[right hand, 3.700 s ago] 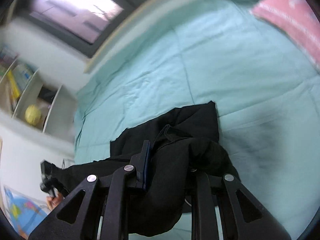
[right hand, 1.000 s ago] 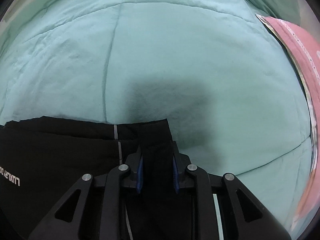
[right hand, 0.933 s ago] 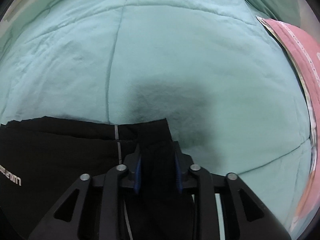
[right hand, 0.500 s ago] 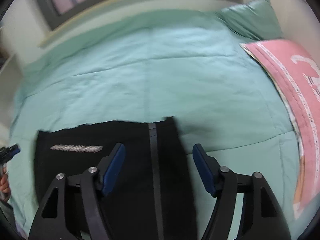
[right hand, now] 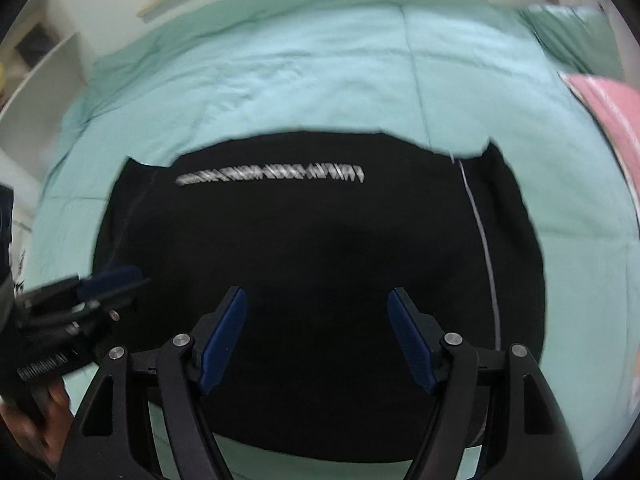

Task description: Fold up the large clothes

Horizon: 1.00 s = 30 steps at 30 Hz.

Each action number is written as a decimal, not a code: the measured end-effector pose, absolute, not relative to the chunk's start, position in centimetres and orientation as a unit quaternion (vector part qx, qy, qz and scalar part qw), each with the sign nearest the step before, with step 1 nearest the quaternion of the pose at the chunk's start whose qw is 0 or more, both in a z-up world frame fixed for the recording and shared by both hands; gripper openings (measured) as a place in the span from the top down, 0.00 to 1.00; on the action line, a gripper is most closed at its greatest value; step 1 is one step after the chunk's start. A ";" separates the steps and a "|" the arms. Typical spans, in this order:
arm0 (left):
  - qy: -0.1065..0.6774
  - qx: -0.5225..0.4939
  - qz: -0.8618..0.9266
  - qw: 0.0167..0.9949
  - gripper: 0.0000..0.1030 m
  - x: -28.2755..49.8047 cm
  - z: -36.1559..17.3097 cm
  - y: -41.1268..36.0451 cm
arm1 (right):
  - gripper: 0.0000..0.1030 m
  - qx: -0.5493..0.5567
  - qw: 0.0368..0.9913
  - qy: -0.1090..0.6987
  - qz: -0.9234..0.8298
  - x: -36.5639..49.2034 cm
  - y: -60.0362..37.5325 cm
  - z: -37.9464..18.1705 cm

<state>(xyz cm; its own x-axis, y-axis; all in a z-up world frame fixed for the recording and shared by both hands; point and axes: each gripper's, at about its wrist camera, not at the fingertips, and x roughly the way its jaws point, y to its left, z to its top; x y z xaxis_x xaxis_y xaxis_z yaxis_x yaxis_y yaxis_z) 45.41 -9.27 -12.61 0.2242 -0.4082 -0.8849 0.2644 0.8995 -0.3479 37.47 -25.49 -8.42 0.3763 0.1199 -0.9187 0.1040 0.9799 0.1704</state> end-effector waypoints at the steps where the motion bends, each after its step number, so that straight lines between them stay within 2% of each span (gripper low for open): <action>1: 0.594 -0.066 -0.213 0.773 0.58 45.6 -14.0 -9.2 | 0.27 0.099 0.821 0.563 0.000 37.4 -25.6 -9.3; 4: 0.607 -0.080 -0.211 0.762 0.58 46.1 -16.8 -9.3 | 0.24 0.083 0.795 0.601 -0.001 37.5 -25.3 -14.3; 9: 0.602 -0.031 -0.196 0.773 0.58 46.6 -17.5 -10.9 | 0.22 0.090 0.788 0.609 0.000 38.1 -25.7 -16.9; 12: 0.600 -0.046 -0.196 0.774 0.58 46.6 -15.2 -10.6 | 0.25 0.104 0.782 0.615 0.008 38.2 -26.2 -15.1; 17: 0.564 -0.063 -0.210 0.796 0.58 48.5 -11.4 -10.4 | 0.26 0.085 0.832 0.548 0.018 40.3 -26.5 -9.6; 19: 0.592 -0.089 -0.198 0.776 0.58 50.7 -12.9 -10.1 | 0.26 0.081 0.831 0.550 0.010 42.1 -26.5 -10.1; 21: 0.625 -0.098 -0.180 0.753 0.58 52.2 -15.8 -10.2 | 0.26 0.083 0.811 0.579 0.003 44.4 -26.6 -13.4; 24: 0.633 -0.091 -0.180 0.747 0.58 53.0 -18.1 -10.4 | 0.22 0.066 0.802 0.594 0.001 45.5 -26.8 -17.0; 28: 0.617 -0.085 -0.195 0.757 0.58 52.3 -16.4 -10.1 | 0.22 0.078 0.800 0.594 0.006 44.9 -27.4 -16.5; 30: 0.603 -0.077 -0.215 0.764 0.58 51.2 -14.7 -9.6 | 0.22 0.101 0.809 0.579 0.021 43.8 -28.2 -13.9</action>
<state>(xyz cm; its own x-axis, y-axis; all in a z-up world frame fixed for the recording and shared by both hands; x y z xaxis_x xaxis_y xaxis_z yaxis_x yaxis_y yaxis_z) 51.15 -9.55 -14.71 0.1799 -0.4211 -0.8890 0.2350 0.8960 -0.3768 43.77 -28.16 -13.85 0.3287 0.1505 -0.9324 0.0823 0.9789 0.1871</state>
